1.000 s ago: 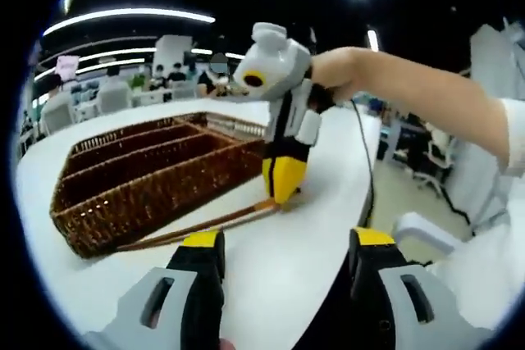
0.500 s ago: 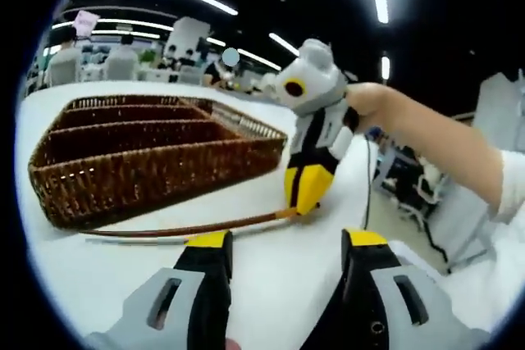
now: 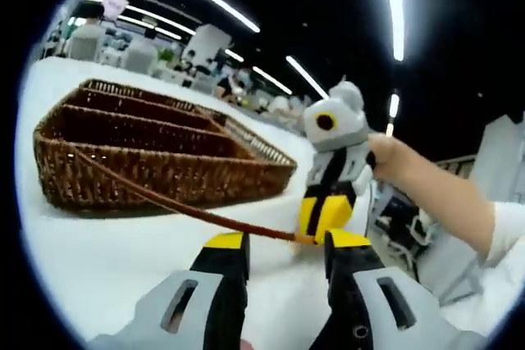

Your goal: Arrange the knives, forks, and spoons in their matching storage slots by inserting each utensil handle-first until every utensil is classified and aligned in the correct compartment

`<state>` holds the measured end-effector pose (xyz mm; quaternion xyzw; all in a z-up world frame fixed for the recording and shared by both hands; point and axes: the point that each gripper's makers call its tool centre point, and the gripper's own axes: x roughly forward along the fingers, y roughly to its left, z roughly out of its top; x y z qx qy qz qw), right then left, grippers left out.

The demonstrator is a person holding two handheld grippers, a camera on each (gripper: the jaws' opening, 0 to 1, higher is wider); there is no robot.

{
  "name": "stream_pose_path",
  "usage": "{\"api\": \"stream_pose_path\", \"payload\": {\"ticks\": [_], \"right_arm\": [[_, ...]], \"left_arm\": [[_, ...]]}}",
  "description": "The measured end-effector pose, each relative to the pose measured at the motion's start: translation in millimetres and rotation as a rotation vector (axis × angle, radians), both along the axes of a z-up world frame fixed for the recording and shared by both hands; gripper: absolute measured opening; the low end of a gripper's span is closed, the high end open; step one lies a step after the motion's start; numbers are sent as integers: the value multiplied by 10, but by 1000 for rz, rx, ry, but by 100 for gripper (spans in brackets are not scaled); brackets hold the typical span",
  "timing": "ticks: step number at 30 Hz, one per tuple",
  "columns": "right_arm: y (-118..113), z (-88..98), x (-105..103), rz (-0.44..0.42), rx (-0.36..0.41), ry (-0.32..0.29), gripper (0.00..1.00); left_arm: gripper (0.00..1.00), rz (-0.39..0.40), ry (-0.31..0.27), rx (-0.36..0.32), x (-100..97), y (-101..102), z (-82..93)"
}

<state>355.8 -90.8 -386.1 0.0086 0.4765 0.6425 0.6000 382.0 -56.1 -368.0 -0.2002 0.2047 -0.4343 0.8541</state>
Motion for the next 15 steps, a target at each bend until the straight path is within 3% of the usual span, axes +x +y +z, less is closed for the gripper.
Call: {"api": "stream_pose_path", "payload": {"ticks": [9,15], "right_arm": [[134,13,-47,22,35,-19,5],[192,-19,-83,41,47,-30,5]], "left_arm": [[16,29,-38,6,43,72,28],[11,21,-26,-40,26,71,70]]}}
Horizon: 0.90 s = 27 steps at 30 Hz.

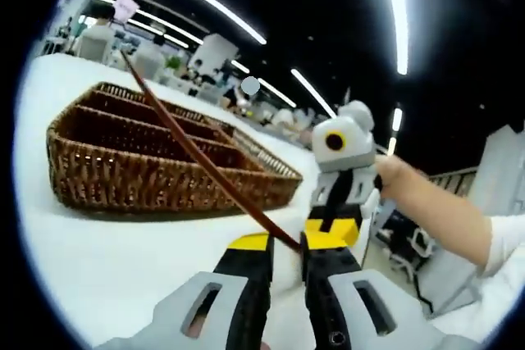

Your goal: Arrange the knives, forks, and spoons in their matching storage slots by inserting each utensil handle-first until every utensil is classified and aligned in the correct compartment

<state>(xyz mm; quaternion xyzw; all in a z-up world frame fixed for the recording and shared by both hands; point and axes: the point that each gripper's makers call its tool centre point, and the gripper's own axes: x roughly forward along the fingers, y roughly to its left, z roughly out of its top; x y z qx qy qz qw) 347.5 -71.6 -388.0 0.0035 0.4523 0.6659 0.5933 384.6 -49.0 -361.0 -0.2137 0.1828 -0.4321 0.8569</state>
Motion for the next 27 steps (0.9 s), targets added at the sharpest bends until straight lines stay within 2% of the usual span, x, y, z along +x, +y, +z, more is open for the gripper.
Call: {"api": "stream_pose_path", "payload": {"ticks": [8,9,16,19,22,23,25,27], "right_arm": [[82,42,-33,4,26,-25,5],[101,52,-31,0,34,-35,5],[150,54,-18,-16,62,-66,5],[165,57,-26,-7,87,-108,6],[180,72,3,34,140,-219,7],[191,92,8,58,171,-286,8],[208,123,19,71,211,-369,10],[196,114,-6,64,201,-343,12]], "left_arm": [[6,-7,26,-96,-21,21,100],[5,-11,31,-128,-44,16,143],[4,-8,24,-145,-52,39,184],[3,-8,20,-151,-54,40,188],[3,-12,21,-159,-69,45,194],[3,-11,23,-167,-71,53,207],[3,-6,25,-170,-56,74,211],[3,-4,18,-171,-58,84,236]]}}
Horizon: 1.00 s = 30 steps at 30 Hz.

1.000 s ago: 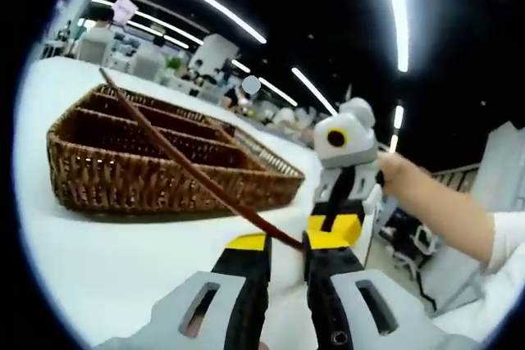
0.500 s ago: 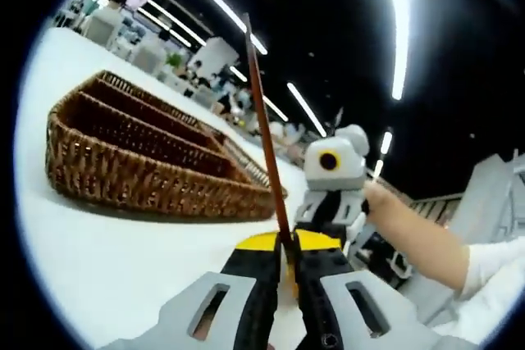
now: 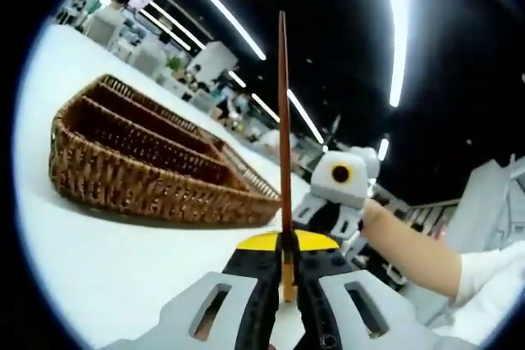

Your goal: Arrange the knives, forks, and spoons in their matching storage slots by inserting each utensil handle-first until every utensil is classified and aligned in the correct compartment

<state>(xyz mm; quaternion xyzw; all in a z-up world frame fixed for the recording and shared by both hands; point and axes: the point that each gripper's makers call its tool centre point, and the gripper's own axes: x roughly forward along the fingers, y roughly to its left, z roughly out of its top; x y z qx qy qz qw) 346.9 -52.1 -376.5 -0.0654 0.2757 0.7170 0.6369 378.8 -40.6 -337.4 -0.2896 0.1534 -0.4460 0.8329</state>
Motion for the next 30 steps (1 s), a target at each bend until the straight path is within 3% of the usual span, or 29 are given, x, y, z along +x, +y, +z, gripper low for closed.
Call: {"api": "stream_pose_path", "payload": {"ticks": [6,21,30], "right_arm": [[-3,-85,-5,-13,-24,30,16],[71,7,31,-65,54,100,13],[100,1,-26,-60,35,138,10]], "left_arm": [[3,0,-20,-13,-11,-4,79],[3,4,-19,-26,-6,-1,56],[3,2,-24,-30,-22,-9,51]]}}
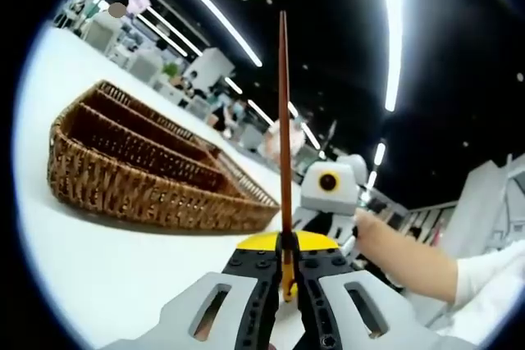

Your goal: Arrange the knives, forks, and spoons in their matching storage slots by inserting each utensil handle-first until every utensil is classified and aligned in the correct compartment

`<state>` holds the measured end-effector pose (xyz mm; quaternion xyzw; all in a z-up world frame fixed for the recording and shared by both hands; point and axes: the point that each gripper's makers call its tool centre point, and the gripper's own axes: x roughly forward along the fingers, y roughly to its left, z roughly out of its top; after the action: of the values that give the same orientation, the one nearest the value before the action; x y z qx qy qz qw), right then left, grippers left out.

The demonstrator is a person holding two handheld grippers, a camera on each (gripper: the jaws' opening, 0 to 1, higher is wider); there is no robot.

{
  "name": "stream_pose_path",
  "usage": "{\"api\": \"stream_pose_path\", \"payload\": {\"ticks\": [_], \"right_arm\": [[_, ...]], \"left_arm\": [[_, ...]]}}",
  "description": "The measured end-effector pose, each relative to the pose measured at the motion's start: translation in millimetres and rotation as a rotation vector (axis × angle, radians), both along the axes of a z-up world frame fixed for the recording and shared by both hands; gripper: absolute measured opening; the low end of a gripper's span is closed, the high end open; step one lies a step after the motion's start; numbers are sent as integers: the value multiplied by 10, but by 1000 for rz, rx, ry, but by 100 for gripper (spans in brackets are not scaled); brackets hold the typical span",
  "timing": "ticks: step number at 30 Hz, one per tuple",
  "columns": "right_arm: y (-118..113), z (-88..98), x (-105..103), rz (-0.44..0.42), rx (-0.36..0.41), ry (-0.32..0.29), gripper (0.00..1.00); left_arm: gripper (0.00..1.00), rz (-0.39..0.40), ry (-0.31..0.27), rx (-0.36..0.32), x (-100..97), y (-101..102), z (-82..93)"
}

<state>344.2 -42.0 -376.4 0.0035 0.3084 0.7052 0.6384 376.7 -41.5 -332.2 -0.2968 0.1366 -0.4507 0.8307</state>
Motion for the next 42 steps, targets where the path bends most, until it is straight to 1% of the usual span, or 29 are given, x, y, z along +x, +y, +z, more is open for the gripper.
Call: {"api": "stream_pose_path", "payload": {"ticks": [1,2,3,5,7,10,15,16,18,23,26,27,28,30,33,35,38,39,40,41,42], "right_arm": [[2,1,3,-2,0,-9,8],[3,11,-24,19,8,-13,7],[3,7,-27,9,0,0,7],[-2,4,-14,-3,-7,11,7],[-4,13,-25,1,-7,22,7],[-15,6,-40,0,-21,41,6],[-30,34,-47,-11,-31,43,6],[-36,38,-37,-19,-34,41,6],[-46,56,-38,-26,-41,61,6],[-62,78,-66,-31,-59,58,6],[-75,115,-53,-48,-59,83,6],[-81,131,-50,-52,-56,91,6],[-86,138,-48,-58,-57,93,6],[-93,147,-46,-64,-57,97,6],[-103,164,-42,-74,-56,103,6],[-110,186,-31,-88,-53,122,6],[-136,206,1,-115,-62,155,6],[-139,205,5,-120,-66,157,6],[-162,188,0,-131,-92,173,6],[-159,201,-1,-135,-89,181,6],[-165,218,-2,-134,-89,185,6]], "left_arm": [[3,2,-4,1,-2,0,5],[3,3,-7,6,0,0,-1],[3,-4,2,-4,-11,-4,1],[3,4,-3,1,-6,5,-3],[4,-1,2,-8,-8,5,-2],[4,-12,3,-4,-21,-14,-5],[5,-19,4,-18,-8,-19,4],[5,-16,-7,-14,-1,-23,11],[6,-10,-30,-2,4,-35,27],[9,-9,-73,27,-5,-61,57],[14,-2,-87,39,15,-57,65],[15,2,-98,53,16,-57,62],[16,9,-114,67,16,-55,64],[18,16,-122,80,14,-55,60],[23,39,-152,100,26,-32,80],[26,47,-163,109,41,-11,87],[29,64,-204,166,44,2,82],[29,66,-211,173,43,2,85],[30,73,-232,197,49,11,91],[30,76,-253,222,50,11,101],[31,75,-261,233,47,7,109]]}}
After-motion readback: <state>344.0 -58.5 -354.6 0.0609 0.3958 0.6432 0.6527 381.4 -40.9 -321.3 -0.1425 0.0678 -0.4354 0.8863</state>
